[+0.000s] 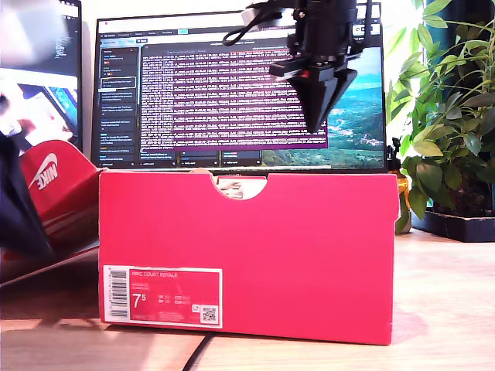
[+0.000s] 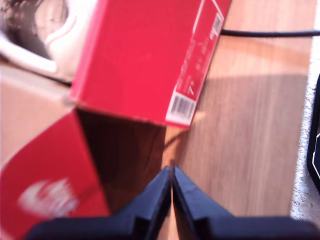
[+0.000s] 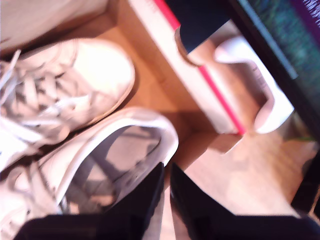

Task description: Pack the white shoes by picking the first shoe and placing it inside the red shoebox, left side, then picking and rotating the second shoe and placing it in the shoebox

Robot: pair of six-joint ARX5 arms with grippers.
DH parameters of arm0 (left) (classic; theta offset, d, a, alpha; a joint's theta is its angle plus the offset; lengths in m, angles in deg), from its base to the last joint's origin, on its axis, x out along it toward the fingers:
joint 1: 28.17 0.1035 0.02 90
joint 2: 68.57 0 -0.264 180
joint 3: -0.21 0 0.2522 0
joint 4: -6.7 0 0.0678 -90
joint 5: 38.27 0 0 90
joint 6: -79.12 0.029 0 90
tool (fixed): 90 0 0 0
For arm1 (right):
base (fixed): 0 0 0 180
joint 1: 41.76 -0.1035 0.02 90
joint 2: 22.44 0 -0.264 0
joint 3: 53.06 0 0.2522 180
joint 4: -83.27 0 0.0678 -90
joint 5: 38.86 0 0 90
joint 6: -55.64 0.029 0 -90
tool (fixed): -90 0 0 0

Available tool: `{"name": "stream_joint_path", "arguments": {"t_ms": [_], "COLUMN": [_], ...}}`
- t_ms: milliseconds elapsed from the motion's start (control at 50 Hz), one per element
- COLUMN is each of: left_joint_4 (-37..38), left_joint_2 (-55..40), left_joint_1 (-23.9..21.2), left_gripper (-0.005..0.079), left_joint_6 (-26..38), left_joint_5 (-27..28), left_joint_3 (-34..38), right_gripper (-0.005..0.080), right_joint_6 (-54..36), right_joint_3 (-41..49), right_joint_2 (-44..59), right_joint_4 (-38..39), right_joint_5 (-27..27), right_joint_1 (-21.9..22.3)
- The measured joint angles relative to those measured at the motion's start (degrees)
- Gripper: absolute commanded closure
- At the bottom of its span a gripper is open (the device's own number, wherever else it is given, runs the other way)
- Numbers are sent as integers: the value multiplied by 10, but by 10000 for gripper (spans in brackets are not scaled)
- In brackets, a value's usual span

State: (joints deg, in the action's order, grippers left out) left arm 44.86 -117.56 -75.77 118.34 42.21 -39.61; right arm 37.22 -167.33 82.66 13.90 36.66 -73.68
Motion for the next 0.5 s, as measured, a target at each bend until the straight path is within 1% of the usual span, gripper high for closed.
{"name": "stream_joint_path", "arguments": {"t_ms": [60,140,260,340,420,440,460,500], "left_joint_4": [12,14,14,14,13,12,11,10], "left_joint_2": [22,55,106,123,129,129,129,129], "left_joint_1": [0,0,0,3,16,22,29,45], "left_gripper": [761,762,762,762,762,762,762,762], "left_joint_6": [0,-12,-18,-18,-25,-25,-43,-45], "left_joint_5": [0,0,0,0,0,0,1,1], "left_joint_3": [-16,-30,-34,-34,-34,-34,-34,-34], "right_gripper": [765,765,765,765,765,765,765,765], "right_joint_6": [11,21,41,47,47,47,47,47], "right_joint_3": [0,0,0,0,0,0,0,0], "right_joint_2": [0,0,0,-2,-8,-9,-12,-18], "right_joint_4": [-12,-23,-30,-39,-49,-52,-53,-54], "right_joint_5": [9,34,61,69,74,75,76,77], "right_joint_1": [4,14,35,47,60,63,66,73]}}
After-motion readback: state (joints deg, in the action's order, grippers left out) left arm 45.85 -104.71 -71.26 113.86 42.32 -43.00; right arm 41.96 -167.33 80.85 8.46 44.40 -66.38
